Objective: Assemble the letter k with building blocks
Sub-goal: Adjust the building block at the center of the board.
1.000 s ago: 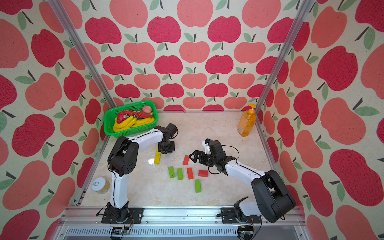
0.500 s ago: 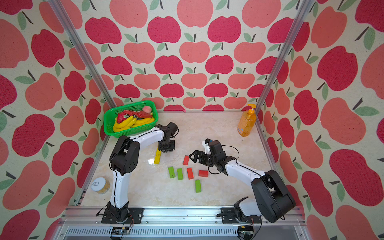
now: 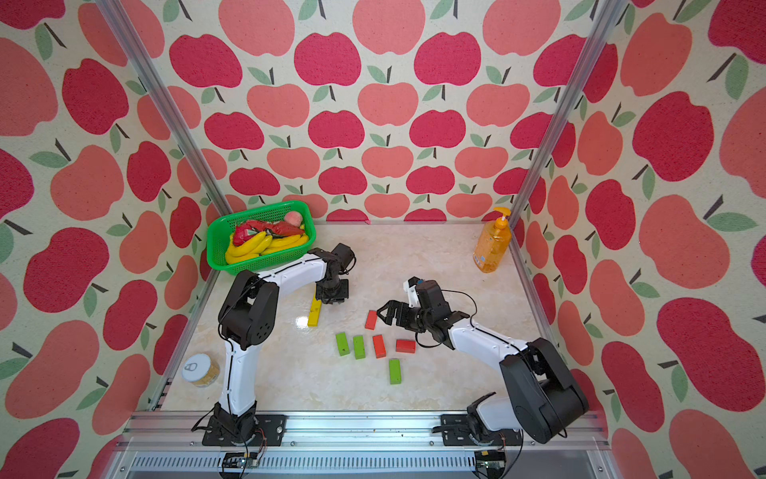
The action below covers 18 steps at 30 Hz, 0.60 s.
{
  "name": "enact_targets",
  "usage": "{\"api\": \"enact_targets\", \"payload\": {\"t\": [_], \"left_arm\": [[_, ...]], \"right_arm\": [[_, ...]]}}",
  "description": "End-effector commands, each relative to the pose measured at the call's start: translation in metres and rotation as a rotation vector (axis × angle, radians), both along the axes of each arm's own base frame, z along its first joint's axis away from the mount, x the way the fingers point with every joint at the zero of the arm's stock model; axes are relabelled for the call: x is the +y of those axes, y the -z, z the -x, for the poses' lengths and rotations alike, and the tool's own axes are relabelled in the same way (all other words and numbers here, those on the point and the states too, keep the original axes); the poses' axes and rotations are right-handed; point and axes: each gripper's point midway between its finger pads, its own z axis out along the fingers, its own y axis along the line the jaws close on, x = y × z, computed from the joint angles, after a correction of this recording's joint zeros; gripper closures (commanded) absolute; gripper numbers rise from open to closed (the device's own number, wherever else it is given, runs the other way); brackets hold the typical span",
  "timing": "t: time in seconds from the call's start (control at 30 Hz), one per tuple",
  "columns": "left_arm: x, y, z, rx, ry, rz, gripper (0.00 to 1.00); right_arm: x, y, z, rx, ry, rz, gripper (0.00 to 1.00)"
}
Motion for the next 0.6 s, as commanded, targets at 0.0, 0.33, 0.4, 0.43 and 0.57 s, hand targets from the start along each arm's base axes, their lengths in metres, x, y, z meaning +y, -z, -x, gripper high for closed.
{"api": "enact_targets", "payload": {"t": [0.0,0.33,0.4,0.43,0.57], "left_arm": [[-0.017,0.003,0.007,0.03,0.077,0.032,0.71],[-0.031,0.005,-0.02,0.022,0.106,0.035,0.71],[-0.032,0.009,-0.025,0.029,0.103,0.021,0.71],[-0.031,0.012,-0.028,0.036,0.1,0.017,0.71],[-0.027,0.016,-0.032,0.042,0.082,-0.001,0.72]], "right_arm": [[0.007,-0.009,-0.007,-0.023,-0.014,-0.01,0.01],[0.008,-0.01,-0.008,-0.024,-0.018,-0.014,0.01],[0.007,-0.009,-0.006,-0.021,-0.016,-0.01,0.01],[0.006,-0.009,-0.006,-0.022,-0.014,-0.009,0.01],[0.003,-0.008,-0.003,-0.026,-0.009,0.001,0.01]]}}
